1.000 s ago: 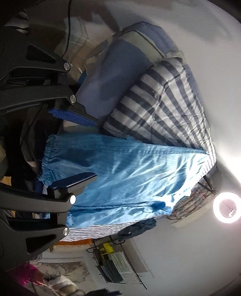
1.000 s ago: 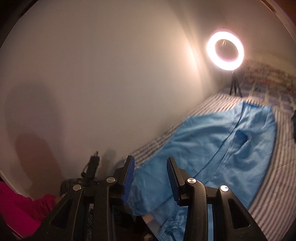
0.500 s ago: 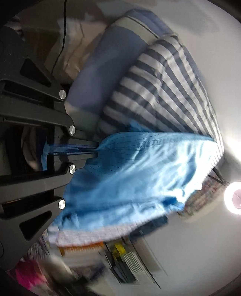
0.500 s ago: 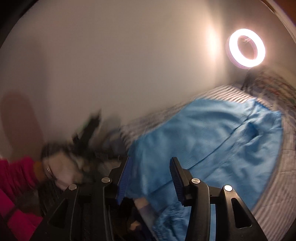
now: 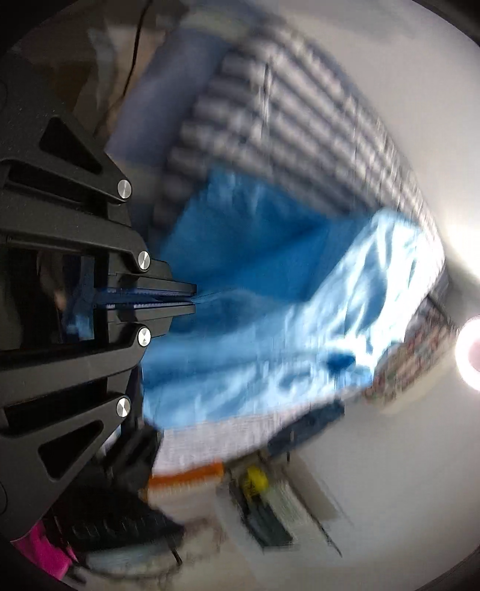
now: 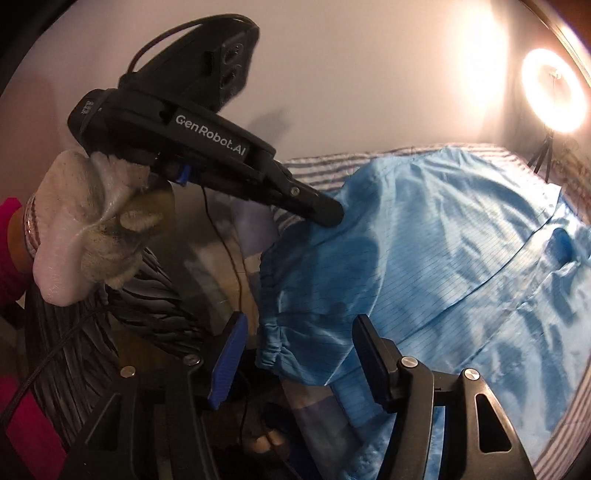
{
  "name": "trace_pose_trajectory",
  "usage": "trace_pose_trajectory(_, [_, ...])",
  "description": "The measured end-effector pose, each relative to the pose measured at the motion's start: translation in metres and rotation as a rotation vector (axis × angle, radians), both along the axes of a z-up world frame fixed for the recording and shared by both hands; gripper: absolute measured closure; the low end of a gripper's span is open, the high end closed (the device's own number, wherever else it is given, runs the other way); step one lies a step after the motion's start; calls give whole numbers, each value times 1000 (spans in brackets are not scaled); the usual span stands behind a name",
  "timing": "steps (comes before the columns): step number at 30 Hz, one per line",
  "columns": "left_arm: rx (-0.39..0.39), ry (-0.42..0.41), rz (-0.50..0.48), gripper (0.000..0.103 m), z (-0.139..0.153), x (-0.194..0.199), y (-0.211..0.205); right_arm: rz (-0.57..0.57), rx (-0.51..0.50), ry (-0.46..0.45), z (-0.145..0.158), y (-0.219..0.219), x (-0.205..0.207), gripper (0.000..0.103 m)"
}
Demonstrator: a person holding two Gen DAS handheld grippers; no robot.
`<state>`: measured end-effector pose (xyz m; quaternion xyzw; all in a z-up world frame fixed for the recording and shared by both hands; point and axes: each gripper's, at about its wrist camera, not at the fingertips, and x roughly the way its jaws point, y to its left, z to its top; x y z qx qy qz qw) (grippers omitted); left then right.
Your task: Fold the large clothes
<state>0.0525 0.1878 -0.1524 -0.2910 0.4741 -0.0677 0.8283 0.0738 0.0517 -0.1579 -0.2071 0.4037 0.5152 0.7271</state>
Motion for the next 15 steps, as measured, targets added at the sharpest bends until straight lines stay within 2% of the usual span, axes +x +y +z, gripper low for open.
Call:
trace_pose_trajectory(3, [81,49,52,103,-7,-15,15,3,17,46,-1,-2,4,42])
trace_pose_trajectory(8, [54,43,115,102,-3,-26,39,4,44,77,5,-5,18,42])
trace_pose_trajectory(9, [42,26,131,95,-1,-28,44,-3,51,87,7,-7,22,42])
trace_pose_trajectory(10, [22,2,153,75,2,-29,51,-16,66,96,11,-10,28,42])
trace_pose_trajectory(11, [9,-7,169,62,3,-28,55,-25,78,103,15,-13,33,42])
trace_pose_trajectory(12, [-7,-10,180,42,3,-24,58,-37,93,111,18,-15,39,42])
trace_pose_trajectory(15, [-27,34,161,40,-6,1,58,-92,140,137,31,-23,59,41])
